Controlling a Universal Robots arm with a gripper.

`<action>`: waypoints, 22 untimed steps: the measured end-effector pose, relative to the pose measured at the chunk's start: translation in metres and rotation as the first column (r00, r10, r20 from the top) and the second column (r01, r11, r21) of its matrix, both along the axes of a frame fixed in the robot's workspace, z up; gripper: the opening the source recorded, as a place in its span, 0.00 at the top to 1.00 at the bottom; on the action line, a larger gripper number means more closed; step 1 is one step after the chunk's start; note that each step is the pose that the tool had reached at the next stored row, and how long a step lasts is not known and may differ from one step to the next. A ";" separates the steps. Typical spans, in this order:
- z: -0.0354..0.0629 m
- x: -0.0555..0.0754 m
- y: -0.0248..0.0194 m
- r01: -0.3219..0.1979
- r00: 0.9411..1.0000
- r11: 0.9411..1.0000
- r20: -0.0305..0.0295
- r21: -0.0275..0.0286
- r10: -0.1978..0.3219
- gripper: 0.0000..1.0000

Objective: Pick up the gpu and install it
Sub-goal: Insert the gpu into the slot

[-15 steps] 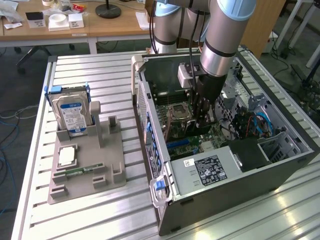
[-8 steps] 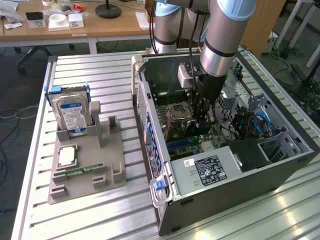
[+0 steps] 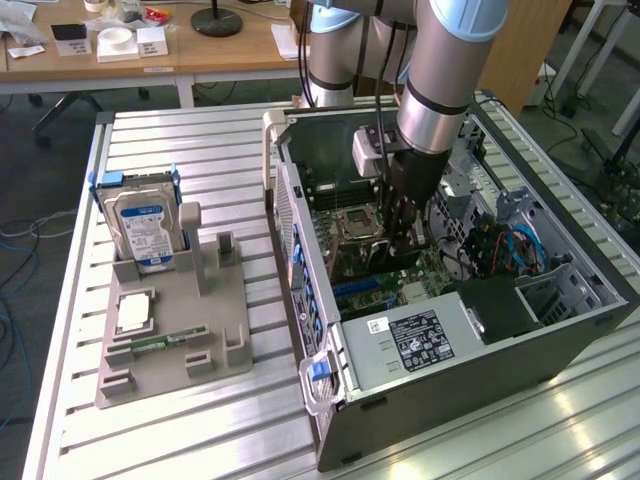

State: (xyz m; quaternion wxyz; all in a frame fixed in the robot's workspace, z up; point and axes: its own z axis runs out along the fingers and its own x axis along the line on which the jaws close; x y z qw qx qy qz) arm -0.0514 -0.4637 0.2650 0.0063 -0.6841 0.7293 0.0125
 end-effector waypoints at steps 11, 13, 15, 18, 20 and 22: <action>-0.0001 -0.005 0.0000 0.000 1.000 1.000 0.000 0.000 0.000 0.73; -0.0001 -0.006 0.0000 0.000 1.000 1.000 0.000 0.000 0.000 0.73; -0.0002 -0.007 0.0000 0.000 1.000 1.000 0.000 0.000 0.000 0.73; -0.0003 -0.009 0.0000 0.000 1.000 1.000 0.000 0.000 0.000 0.73; -0.0003 -0.009 0.0000 0.000 1.000 1.000 0.000 0.000 0.000 0.73; -0.0003 -0.009 0.0000 0.000 1.000 1.000 0.000 0.000 0.000 0.73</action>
